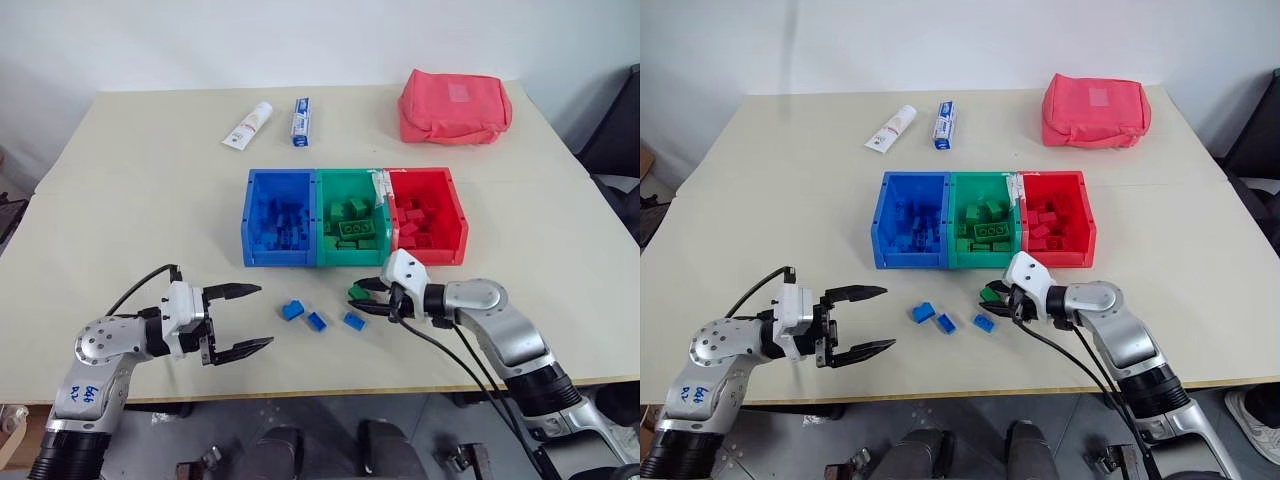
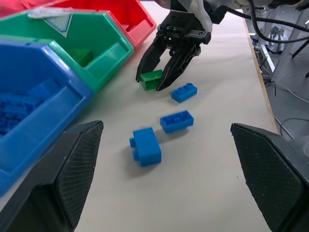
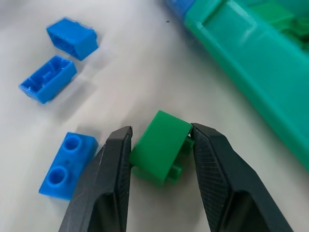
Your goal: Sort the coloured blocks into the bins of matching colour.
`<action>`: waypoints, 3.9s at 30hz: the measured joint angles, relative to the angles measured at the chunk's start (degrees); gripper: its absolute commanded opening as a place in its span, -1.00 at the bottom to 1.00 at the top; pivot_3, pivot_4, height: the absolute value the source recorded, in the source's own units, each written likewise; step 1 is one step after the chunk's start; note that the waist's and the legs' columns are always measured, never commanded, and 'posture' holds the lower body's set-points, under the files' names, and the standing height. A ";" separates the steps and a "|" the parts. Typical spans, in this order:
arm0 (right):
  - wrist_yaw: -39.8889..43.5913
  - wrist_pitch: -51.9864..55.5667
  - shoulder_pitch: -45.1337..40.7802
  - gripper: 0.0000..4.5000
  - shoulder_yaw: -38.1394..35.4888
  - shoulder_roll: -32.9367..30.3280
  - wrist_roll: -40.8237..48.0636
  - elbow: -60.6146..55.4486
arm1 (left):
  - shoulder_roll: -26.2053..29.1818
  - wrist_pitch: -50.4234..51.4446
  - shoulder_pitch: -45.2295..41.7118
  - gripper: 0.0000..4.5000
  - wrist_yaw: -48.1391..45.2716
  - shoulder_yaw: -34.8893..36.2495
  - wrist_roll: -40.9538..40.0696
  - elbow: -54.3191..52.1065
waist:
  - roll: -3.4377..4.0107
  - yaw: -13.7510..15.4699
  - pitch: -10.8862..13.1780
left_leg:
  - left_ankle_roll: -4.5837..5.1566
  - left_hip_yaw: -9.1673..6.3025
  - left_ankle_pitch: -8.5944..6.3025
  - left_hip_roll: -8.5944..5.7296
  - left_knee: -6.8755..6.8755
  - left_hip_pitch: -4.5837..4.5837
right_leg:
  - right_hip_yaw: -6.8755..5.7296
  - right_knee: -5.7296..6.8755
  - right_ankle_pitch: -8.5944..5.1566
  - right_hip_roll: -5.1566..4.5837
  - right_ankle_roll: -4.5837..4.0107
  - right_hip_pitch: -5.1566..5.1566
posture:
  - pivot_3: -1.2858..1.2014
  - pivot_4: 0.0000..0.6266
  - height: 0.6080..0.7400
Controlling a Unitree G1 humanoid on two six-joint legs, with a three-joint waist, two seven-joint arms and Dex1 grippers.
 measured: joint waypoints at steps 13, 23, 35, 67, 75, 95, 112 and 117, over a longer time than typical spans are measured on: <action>-12.98 3.86 -20.27 -0.01 -9.67 8.93 3.15 15.02 | -6.10 5.32 -1.77 1.00 10.27 2.28 -4.13 -2.57 | 0.04 -0.27 0.01 | 0.06 0.03 -0.11 -0.05 -0.02 -0.05 | -0.05 0.18 -0.03 0.02 -0.06 -0.07 | 0.03 -0.52 1.00; -5.31 -0.84 -18.80 0.99 -10.69 6.61 4.29 14.58 | -4.01 3.51 -1.68 1.00 8.72 2.36 -1.62 -2.02 | 0.05 0.02 0.02 | 0.02 -0.02 -0.11 0.03 0.03 -0.05 | -0.09 0.12 -0.03 0.04 -0.06 -0.06 | 0.03 -0.52 1.00; 18.96 -12.02 13.23 0.99 -21.29 -11.99 13.55 -1.62 | 7.40 -6.30 -8.51 1.00 -6.33 2.36 3.11 16.72 | 0.07 0.13 0.03 | 0.08 0.06 -0.14 0.03 0.07 -0.01 | -0.05 -0.03 -0.03 -0.01 -0.05 0.04 | 0.03 -0.52 1.00; 8.83 -8.94 39.33 1.00 -32.75 -15.66 17.98 -24.30 | -12.19 23.75 -34.81 -0.21 2.03 -37.03 29.76 6.40 | -0.01 1.73 0.08 | 0.11 0.11 -0.11 -0.02 0.23 -0.01 | 0.01 0.02 0.01 0.21 0.02 0.13 | 0.03 -0.52 1.00; 8.00 -8.62 37.15 1.00 -32.68 -15.60 18.45 -24.10 | -11.30 24.75 -34.30 -0.81 3.24 -35.26 29.65 5.97 | -0.01 1.72 0.08 | 0.11 0.10 -0.11 -0.01 0.24 -0.01 | 0.01 0.03 0.01 0.19 0.03 0.12 | 0.03 -0.52 1.00; -1.37 -7.01 24.14 1.00 -23.14 -5.07 20.86 -24.24 | -21.28 37.15 -30.40 -0.48 40.64 -1.93 22.62 0.45 | -0.10 2.81 0.11 | 0.12 0.06 -0.09 -0.13 0.33 -0.01 | -0.04 0.08 0.05 0.20 0.10 0.11 | 0.03 -0.52 1.00; 4.53 -9.20 23.55 1.00 -22.15 -7.49 18.75 -19.90 | 1.45 8.50 -23.32 0.56 5.57 5.77 8.15 19.16 | -0.06 1.33 0.09 | 0.04 0.06 -0.12 0.02 0.22 0.00 | -0.05 0.05 0.00 0.03 0.01 0.06 | 0.03 -0.52 1.00; 7.86 -10.06 23.77 1.00 -22.46 -10.26 18.60 -18.68 | 10.90 2.15 -18.94 0.99 -9.97 7.51 4.62 25.91 | -0.05 1.38 0.08 | 0.09 0.05 -0.15 0.00 0.19 0.01 | -0.08 0.02 0.00 -0.01 0.01 0.08 | 0.03 -0.52 1.00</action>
